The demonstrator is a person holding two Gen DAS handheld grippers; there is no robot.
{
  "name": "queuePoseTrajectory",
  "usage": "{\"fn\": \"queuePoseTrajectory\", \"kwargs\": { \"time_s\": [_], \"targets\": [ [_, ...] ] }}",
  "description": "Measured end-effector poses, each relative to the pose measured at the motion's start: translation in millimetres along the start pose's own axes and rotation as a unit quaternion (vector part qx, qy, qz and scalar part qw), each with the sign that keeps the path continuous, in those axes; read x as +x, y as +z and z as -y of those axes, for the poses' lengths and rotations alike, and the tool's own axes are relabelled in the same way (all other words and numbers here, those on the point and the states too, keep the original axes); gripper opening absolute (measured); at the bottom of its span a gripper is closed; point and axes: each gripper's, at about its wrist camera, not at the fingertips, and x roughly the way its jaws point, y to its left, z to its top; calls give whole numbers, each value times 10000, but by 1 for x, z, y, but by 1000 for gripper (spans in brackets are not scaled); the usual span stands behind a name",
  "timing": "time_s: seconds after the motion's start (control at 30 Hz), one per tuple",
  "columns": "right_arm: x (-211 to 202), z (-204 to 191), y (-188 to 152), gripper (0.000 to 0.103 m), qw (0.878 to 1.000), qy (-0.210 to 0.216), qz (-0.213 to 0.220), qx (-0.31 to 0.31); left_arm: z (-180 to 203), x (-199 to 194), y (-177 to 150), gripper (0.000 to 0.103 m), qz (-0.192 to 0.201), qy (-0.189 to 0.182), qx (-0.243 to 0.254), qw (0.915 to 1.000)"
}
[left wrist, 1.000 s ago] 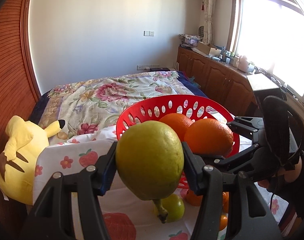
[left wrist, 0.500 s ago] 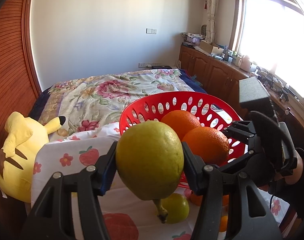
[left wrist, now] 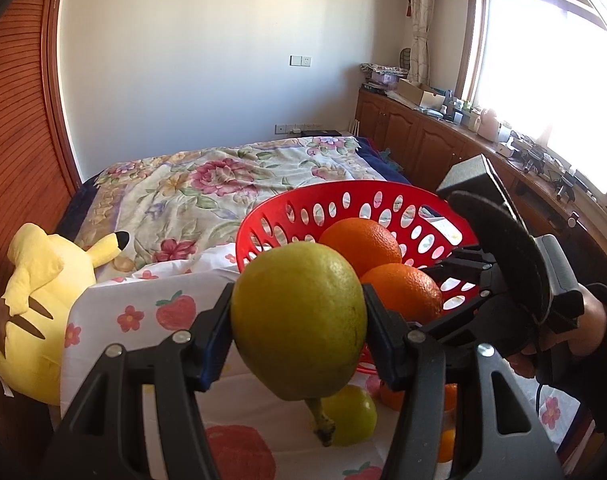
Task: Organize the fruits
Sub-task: 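Lower the orange into the basket with the right tool while the left tool holds the pear, then open the right tool to release the orange into the red basket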
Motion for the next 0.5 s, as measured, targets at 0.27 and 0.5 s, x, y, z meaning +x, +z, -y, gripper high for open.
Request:
{"fn": "queuePoseTrajectory", "kwargs": {
  "time_s": [0.27,0.5],
  "targets": [
    [-5,3,2,84,9997,196,-42,155,5,2,0,58,-23,-8,12,10000],
    [-43,8,4,86,9983,257,484,198,7,7,1,58,-45,-21,7,10000]
  ]
}}
